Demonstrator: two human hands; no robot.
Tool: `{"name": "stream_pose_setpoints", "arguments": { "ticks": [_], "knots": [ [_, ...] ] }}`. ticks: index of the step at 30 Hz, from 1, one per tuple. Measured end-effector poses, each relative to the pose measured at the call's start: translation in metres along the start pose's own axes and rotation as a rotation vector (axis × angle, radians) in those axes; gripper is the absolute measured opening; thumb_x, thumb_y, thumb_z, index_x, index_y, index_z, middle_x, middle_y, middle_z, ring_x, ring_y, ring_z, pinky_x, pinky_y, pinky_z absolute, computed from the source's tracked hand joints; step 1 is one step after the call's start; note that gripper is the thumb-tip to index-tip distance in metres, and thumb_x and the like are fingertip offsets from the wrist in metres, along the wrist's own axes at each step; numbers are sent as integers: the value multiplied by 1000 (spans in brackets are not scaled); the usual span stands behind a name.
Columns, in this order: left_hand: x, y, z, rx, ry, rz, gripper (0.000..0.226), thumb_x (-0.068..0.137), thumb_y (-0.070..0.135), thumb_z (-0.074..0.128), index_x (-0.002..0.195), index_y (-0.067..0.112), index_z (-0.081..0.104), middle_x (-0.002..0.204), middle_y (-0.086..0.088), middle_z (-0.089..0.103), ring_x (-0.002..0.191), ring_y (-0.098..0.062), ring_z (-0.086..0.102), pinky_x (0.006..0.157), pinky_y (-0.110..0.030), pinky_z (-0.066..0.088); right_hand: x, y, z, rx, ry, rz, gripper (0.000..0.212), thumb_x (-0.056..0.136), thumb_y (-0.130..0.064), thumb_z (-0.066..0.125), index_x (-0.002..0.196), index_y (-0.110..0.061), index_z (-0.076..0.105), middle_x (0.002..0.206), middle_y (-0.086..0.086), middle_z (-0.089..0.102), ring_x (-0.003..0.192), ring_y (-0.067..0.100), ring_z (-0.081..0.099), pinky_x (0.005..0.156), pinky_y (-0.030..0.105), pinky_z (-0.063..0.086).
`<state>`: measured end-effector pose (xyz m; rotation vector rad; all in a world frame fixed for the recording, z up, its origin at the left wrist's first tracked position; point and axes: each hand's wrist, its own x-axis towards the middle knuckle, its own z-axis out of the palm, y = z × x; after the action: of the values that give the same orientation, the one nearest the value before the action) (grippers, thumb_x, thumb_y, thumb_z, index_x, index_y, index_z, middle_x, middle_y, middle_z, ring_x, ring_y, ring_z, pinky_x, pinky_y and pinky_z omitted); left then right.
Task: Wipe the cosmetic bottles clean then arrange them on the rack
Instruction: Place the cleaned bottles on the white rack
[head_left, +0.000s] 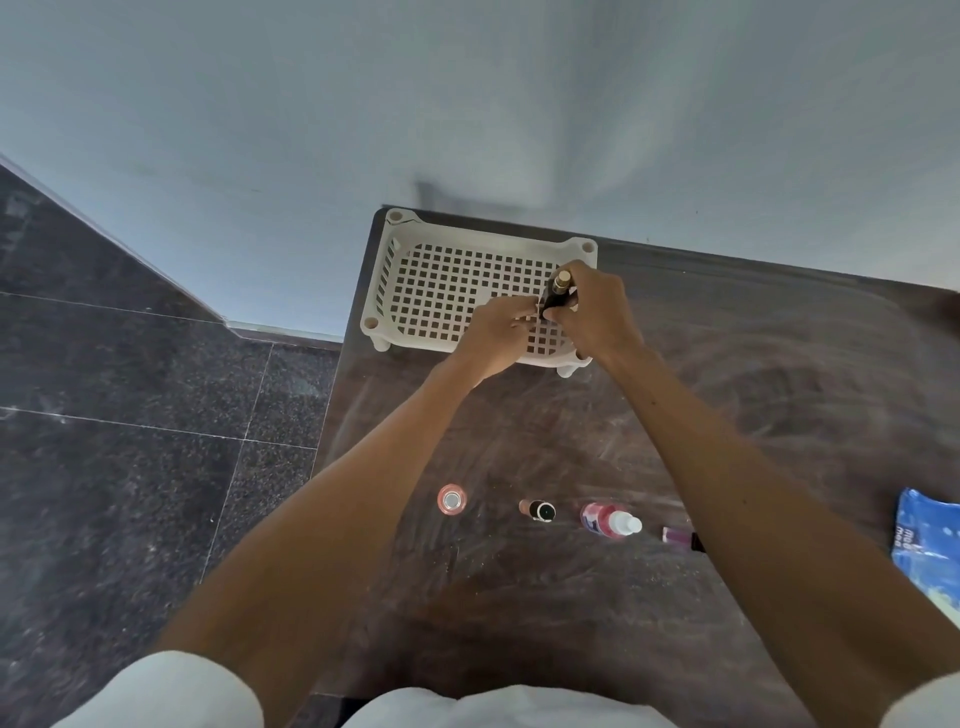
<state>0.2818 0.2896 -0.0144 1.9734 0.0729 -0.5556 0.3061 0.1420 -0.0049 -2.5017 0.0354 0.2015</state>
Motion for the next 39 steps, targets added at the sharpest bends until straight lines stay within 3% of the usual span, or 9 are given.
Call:
{"name": "stream_pose_setpoints", "arguments": {
  "ticks": [4, 8, 11, 16, 19, 22, 28, 33, 39],
  "knots": [
    [1, 4, -2, 56, 1, 18, 57, 90, -12, 34, 131, 13, 64, 135, -8, 65, 123, -24, 62, 104, -43, 50, 1, 2, -2, 4, -4, -19, 44, 79, -4, 75, 118, -11, 56, 110, 7, 65, 92, 21, 65, 59, 34, 57],
    [0, 5, -4, 115, 1, -22, 50, 96, -6, 38, 136, 14, 60, 143, -8, 59, 131, -26, 56, 109, -41, 46, -2, 6, -10, 23, -20, -23, 59, 73, -8, 81, 125, -12, 55, 117, 3, 64, 87, 13, 59, 59, 17, 45],
    [-14, 12, -2, 173, 121, 3, 47, 100, 3, 46, 146, 13, 50, 151, -6, 51, 135, -23, 52, 112, -37, 44, -17, 8, -33, 58, 32, -7, 58, 71, -19, 85, 123, -13, 58, 110, -5, 62, 85, 9, 59, 68, 13, 44],
    [-90, 49, 39, 15, 292, 231, 30, 101, 12, 57, 129, 13, 64, 126, 1, 69, 104, -4, 63, 88, -13, 50, -100, 45, -82, 91, 105, -12, 33, 85, -33, 73, 115, -20, 67, 102, -12, 65, 83, 1, 60, 73, 8, 46],
    [-138, 62, 86, -64, 256, 411, 23, 100, 10, 58, 120, 11, 70, 115, 0, 73, 103, -5, 66, 91, -16, 52, -165, 88, -96, 44, 64, 46, 20, 95, -16, 60, 113, -16, 69, 103, -4, 69, 88, 9, 65, 75, 9, 45],
    [-166, 58, 136, -53, 188, 503, 23, 100, 7, 57, 120, 8, 69, 115, -2, 73, 106, -9, 66, 95, -21, 52, -219, 129, -100, -9, 32, 33, 38, 83, 12, 53, 111, -8, 69, 106, 11, 71, 90, 13, 65, 79, 10, 44],
    [-181, 30, 191, 44, 44, 315, 43, 97, -6, 50, 137, 9, 58, 136, -3, 63, 130, -12, 55, 114, -16, 36, -265, 169, -67, 123, -186, 46, 63, 72, -9, 83, 125, -30, 55, 121, -7, 59, 97, -1, 59, 75, 16, 53],
    [-176, 15, 201, 166, -38, 111, 67, 89, -16, 49, 149, 13, 44, 150, -1, 51, 142, -12, 42, 101, 7, 12, -261, 167, -44, 169, -30, -68, 26, 79, -7, 78, 100, -20, 71, 101, -12, 70, 87, 5, 64, 69, 25, 55],
    [-178, 12, 211, 188, -34, 154, 63, 89, -13, 51, 148, 9, 45, 146, -5, 55, 138, -17, 46, 102, 6, 12, -254, 161, -57, 202, 0, -56, 9, 84, -17, 73, 92, -21, 73, 90, -14, 71, 86, 7, 67, 73, 27, 54]
  ]
}}
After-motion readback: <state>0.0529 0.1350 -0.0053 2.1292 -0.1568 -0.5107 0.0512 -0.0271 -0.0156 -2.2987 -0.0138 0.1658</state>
